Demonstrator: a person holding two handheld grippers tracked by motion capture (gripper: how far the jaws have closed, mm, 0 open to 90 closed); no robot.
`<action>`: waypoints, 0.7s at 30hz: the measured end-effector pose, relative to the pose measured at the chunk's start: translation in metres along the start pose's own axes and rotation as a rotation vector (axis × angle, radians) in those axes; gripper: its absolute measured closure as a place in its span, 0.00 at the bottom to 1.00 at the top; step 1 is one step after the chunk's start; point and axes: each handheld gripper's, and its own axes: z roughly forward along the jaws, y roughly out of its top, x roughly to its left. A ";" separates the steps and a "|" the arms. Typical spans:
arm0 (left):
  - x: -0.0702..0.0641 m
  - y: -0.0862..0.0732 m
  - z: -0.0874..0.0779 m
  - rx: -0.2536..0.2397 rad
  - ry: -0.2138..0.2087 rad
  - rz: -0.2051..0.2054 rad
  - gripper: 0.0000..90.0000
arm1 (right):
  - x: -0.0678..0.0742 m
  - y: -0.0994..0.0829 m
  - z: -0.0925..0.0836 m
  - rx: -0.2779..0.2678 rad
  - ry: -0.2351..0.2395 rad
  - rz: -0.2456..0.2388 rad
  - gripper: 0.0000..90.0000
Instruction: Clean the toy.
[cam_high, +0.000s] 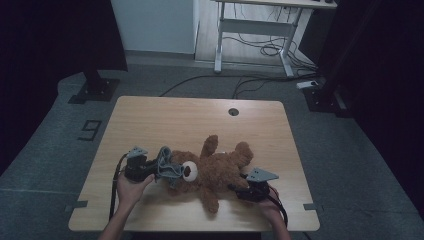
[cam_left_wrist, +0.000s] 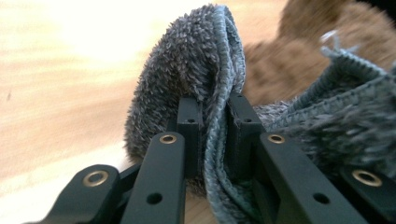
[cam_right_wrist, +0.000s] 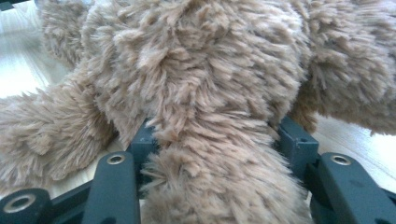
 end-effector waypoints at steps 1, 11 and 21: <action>0.002 -0.002 0.002 0.012 0.005 -0.001 0.86 | 0.000 0.000 0.000 0.000 -0.003 0.000 0.51; -0.004 0.032 -0.005 0.011 -0.002 0.032 0.86 | -0.004 0.001 0.002 -0.002 -0.025 -0.005 0.52; -0.091 0.081 0.027 0.020 -0.073 0.231 0.85 | -0.005 0.001 0.002 -0.002 -0.030 -0.009 0.52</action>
